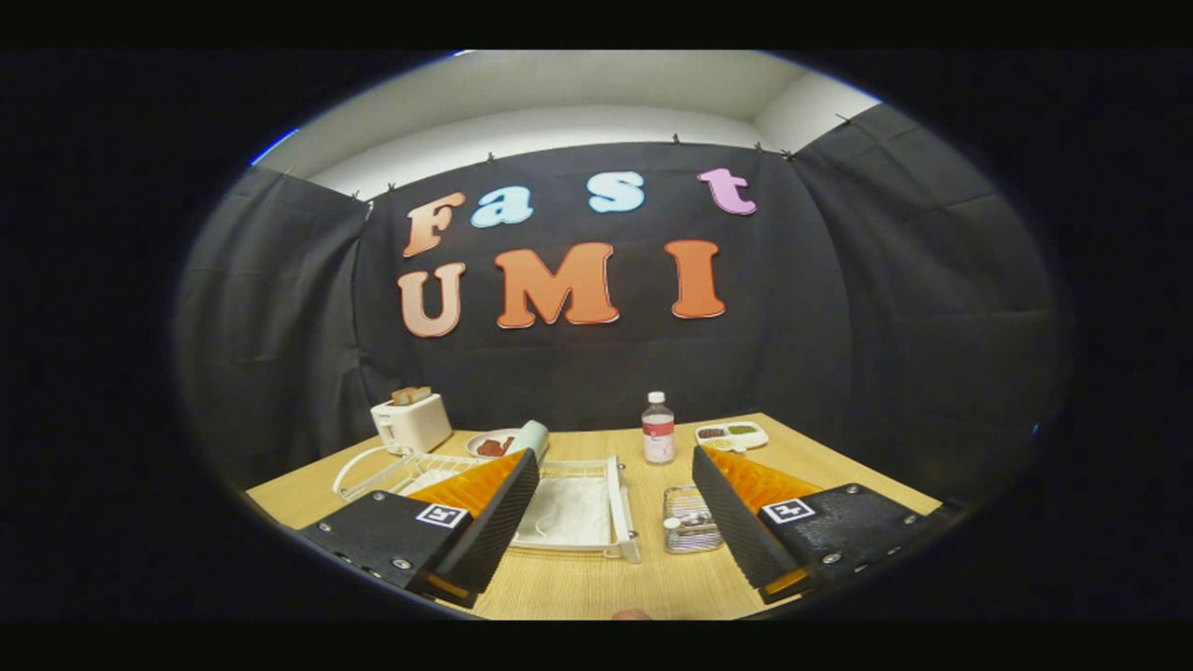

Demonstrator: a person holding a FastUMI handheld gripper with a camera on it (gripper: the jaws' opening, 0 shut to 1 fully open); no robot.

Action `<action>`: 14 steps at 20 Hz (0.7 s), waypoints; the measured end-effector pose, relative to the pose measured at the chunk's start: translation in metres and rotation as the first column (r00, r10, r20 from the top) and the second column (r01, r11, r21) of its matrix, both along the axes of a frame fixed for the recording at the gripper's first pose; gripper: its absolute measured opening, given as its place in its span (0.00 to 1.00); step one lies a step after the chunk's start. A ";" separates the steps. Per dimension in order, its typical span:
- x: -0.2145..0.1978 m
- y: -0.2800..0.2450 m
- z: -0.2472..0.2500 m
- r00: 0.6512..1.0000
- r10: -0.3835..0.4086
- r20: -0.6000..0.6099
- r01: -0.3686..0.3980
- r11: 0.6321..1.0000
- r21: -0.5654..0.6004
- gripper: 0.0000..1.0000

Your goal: Take the plate from the dish rack, then take the spoon from the basket and place it into the plate.

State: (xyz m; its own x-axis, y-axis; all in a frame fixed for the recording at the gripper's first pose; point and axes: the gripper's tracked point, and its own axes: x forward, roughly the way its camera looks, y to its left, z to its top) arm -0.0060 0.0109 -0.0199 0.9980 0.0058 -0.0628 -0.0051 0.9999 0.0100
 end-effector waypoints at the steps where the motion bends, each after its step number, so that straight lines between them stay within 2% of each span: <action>1: 0.000 0.001 -0.002 1.000 0.003 -0.008 -0.003 1.000 0.002 0.99; 14: -0.001 -0.003 -0.007 1.000 0.001 -0.019 -0.001 1.000 -0.004 0.99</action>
